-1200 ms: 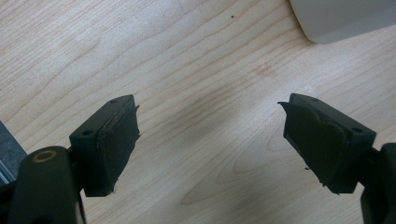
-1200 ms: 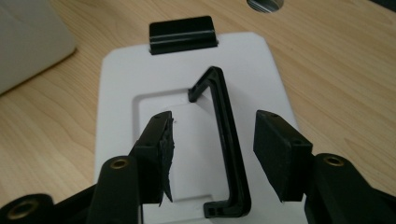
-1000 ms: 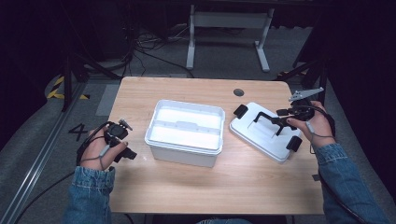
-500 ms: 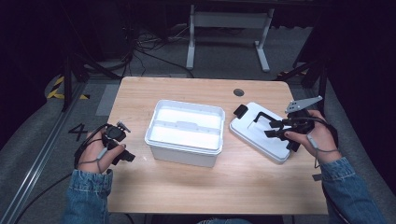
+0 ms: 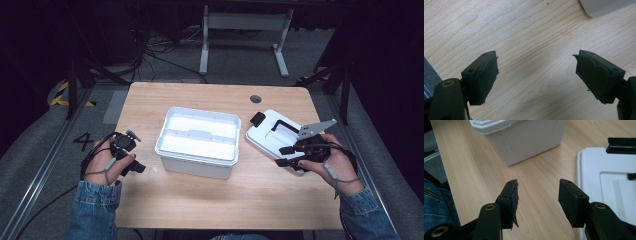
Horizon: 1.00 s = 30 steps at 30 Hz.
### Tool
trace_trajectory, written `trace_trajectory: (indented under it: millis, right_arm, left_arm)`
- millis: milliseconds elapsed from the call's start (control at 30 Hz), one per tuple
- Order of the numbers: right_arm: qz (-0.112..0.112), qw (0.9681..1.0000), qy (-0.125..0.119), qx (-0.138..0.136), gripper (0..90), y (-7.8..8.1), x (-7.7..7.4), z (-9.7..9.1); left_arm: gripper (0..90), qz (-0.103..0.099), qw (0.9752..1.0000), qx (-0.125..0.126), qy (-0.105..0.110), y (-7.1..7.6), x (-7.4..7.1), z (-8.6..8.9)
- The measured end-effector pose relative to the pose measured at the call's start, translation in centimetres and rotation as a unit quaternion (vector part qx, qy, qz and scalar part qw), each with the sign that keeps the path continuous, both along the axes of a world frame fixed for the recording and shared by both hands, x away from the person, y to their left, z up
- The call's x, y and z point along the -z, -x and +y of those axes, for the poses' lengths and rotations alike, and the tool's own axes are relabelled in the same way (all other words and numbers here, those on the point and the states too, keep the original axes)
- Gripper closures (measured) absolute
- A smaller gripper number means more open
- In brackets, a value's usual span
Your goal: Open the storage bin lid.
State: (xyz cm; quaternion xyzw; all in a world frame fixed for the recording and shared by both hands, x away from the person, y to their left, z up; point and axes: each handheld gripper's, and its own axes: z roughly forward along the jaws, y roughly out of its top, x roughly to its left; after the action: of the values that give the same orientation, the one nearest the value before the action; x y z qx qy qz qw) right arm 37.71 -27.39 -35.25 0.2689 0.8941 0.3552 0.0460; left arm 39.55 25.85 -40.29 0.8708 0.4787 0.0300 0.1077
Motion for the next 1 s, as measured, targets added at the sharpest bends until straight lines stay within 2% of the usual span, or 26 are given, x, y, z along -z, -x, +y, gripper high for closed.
trace_trajectory:
  millis: [100, 400, 600, 833, 1000]
  right_arm:
    - [0.002, 0.9999, 0.013, -0.004, 50.4, 0.5, 0.6, 0.4]
    - [0.016, 0.9998, -0.002, -0.012, 49.9, 1.5, 2.1, 0.5]
    - [0.023, 0.9997, 0.000, -0.013, 49.6, 1.9, 2.7, 0.5]
    - [0.031, 0.9992, 0.022, -0.016, 49.5, 1.8, 4.5, 1.4]
    - [0.034, 0.9990, 0.016, -0.026, 49.5, 1.6, 6.1, 1.5]
  left_arm:
    - [18.8, 0.000, 1.0000, 0.000, -0.001, 0.0, 0.0, 0.0]
    - [18.8, 0.002, 1.0000, 0.001, 0.000, 0.0, 0.1, 0.0]
    - [18.8, 0.000, 1.0000, -0.001, -0.001, -0.1, 0.1, 0.0]
    - [18.8, 0.002, 1.0000, 0.003, -0.002, -0.2, 0.1, 0.0]
    - [18.8, 0.000, 1.0000, 0.003, -0.001, -0.2, 0.2, 0.1]
